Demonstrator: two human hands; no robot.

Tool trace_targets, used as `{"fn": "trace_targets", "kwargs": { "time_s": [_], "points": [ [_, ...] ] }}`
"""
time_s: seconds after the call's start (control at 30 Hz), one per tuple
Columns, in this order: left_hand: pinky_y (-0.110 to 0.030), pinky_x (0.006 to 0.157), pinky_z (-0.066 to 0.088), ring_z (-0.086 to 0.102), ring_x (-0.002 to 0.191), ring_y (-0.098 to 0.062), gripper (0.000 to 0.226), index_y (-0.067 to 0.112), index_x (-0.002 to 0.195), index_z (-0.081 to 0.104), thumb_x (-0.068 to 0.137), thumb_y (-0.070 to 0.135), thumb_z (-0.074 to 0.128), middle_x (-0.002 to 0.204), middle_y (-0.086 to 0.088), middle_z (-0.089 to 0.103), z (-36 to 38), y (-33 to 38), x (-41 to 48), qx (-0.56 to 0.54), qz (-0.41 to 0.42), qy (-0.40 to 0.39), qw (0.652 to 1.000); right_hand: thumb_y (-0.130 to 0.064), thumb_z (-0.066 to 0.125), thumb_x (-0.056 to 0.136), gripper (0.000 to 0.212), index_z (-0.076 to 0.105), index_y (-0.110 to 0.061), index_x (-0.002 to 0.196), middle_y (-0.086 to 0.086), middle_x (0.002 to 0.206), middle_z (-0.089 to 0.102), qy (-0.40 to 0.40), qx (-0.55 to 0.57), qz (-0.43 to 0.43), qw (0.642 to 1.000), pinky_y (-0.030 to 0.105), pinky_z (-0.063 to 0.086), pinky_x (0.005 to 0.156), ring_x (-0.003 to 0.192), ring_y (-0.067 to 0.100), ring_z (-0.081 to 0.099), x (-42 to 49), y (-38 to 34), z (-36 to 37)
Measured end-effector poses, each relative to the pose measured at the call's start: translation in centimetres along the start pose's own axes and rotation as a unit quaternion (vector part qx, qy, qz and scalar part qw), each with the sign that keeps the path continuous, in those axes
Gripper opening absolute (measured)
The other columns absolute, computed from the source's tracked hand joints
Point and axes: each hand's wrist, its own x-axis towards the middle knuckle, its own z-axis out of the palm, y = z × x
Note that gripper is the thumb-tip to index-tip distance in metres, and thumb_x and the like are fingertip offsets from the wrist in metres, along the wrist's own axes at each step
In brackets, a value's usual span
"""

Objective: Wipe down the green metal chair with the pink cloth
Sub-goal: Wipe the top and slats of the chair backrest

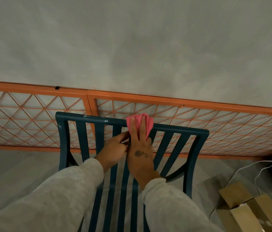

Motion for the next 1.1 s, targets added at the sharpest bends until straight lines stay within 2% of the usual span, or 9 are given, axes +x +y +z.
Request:
{"fn": "trace_targets", "kwargs": {
  "time_s": [0.13, 0.3, 0.4, 0.57, 0.67, 0.77, 0.87, 0.97, 1.1],
  "points": [
    [-0.034, 0.112, 0.036, 0.041, 0.133, -0.008, 0.077, 0.033, 0.143, 0.046, 0.084, -0.016, 0.045, 0.143, 0.016, 0.046, -0.6, -0.2, 0.1, 0.01, -0.01, -0.028, 1.0, 0.009, 0.047, 0.089, 0.105, -0.013, -0.048, 0.154, -0.012, 0.165, -0.024, -0.02, -0.07, -0.021, 0.997, 0.043, 0.043, 0.107, 0.131, 0.032, 0.046, -0.4, 2.5, -2.6],
    [-0.009, 0.084, 0.046, 0.054, 0.101, 0.012, 0.061, 0.042, 0.116, 0.057, 0.092, -0.012, 0.043, 0.109, 0.031, 0.058, -0.9, 0.2, -1.1, -0.009, 0.024, -0.041, 0.999, 0.002, 0.048, 0.092, 0.077, 0.023, -0.033, 0.156, 0.0, 0.165, 0.015, 0.028, -0.038, 0.079, 0.996, 0.046, 0.053, 0.096, 0.118, 0.035, 0.055, 0.7, 6.6, -6.9],
    [-0.019, 0.098, 0.047, 0.06, 0.104, 0.004, 0.034, 0.024, 0.118, 0.065, 0.098, 0.003, 0.046, 0.113, 0.016, 0.066, -2.1, -0.5, -2.3, 0.044, 0.084, 0.106, 0.99, -0.008, 0.044, 0.097, 0.048, 0.043, -0.024, 0.142, 0.006, 0.141, 0.04, -0.025, -0.067, 0.112, 0.991, 0.041, 0.047, 0.093, 0.115, 0.031, 0.054, 3.5, 5.5, -8.4],
    [-0.003, 0.079, 0.044, 0.059, 0.087, 0.008, 0.024, 0.023, 0.096, 0.065, 0.094, 0.003, 0.051, 0.098, 0.007, 0.066, -6.4, -2.9, -5.1, 0.035, 0.121, 0.343, 0.931, -0.027, 0.033, 0.086, 0.044, 0.059, -0.025, 0.121, 0.008, 0.123, 0.056, -0.116, -0.019, 0.145, 0.982, 0.047, 0.046, 0.096, 0.111, 0.031, 0.053, 6.7, 1.5, -7.0],
    [-0.026, 0.094, 0.049, 0.061, 0.1, -0.009, 0.025, 0.018, 0.108, 0.063, 0.093, 0.002, 0.053, 0.109, 0.0, 0.066, -9.6, -3.8, -5.3, 0.007, 0.092, 0.43, 0.898, -0.02, 0.035, 0.091, 0.037, 0.061, -0.023, 0.118, 0.007, 0.125, 0.056, -0.14, -0.013, 0.123, 0.982, 0.038, 0.042, 0.087, 0.109, 0.028, 0.053, 7.5, -0.8, -4.9],
    [-0.036, 0.095, 0.051, 0.058, 0.115, -0.016, 0.04, 0.017, 0.128, 0.057, 0.092, 0.0, 0.051, 0.126, -0.001, 0.062, -12.6, -3.8, -4.7, 0.004, 0.072, 0.421, 0.904, -0.015, 0.036, 0.095, 0.036, 0.057, -0.023, 0.124, 0.007, 0.13, 0.051, -0.121, 0.026, 0.095, 0.988, 0.038, 0.046, 0.089, 0.108, 0.026, 0.052, 6.9, -4.2, -3.0],
    [-0.036, 0.097, 0.049, 0.056, 0.116, -0.014, 0.048, 0.018, 0.135, 0.054, 0.091, -0.002, 0.049, 0.126, 0.002, 0.062, -14.1, -3.1, -4.1, 0.017, 0.059, 0.394, 0.917, -0.007, 0.044, 0.098, 0.054, 0.033, -0.029, 0.146, 0.005, 0.156, 0.021, -0.138, 0.078, 0.053, 0.986, 0.044, 0.049, 0.101, 0.13, 0.034, 0.045, 4.5, -8.9, -0.4],
    [-0.036, 0.096, 0.05, 0.06, 0.113, -0.019, 0.051, 0.016, 0.128, 0.06, 0.087, -0.009, 0.043, 0.116, -0.001, 0.066, -15.2, -2.8, -3.8, 0.017, 0.063, 0.377, 0.924, -0.006, 0.047, 0.097, 0.079, 0.004, -0.024, 0.16, 0.007, 0.166, -0.014, -0.102, 0.037, -0.034, 0.994, 0.053, 0.035, 0.116, 0.151, 0.04, 0.016, 3.1, -11.8, 3.4],
    [-0.028, 0.092, 0.048, 0.061, 0.109, -0.018, 0.055, 0.01, 0.126, 0.062, 0.084, -0.015, 0.036, 0.114, -0.003, 0.067, -16.9, -2.9, -3.7, 0.018, 0.056, 0.341, 0.938, 0.008, 0.055, 0.087, 0.107, -0.009, -0.041, 0.157, -0.006, 0.166, -0.02, -0.164, 0.059, -0.062, 0.983, 0.045, 0.053, 0.098, 0.125, 0.037, 0.052, 4.1, -11.9, 4.8]
  ]
}}
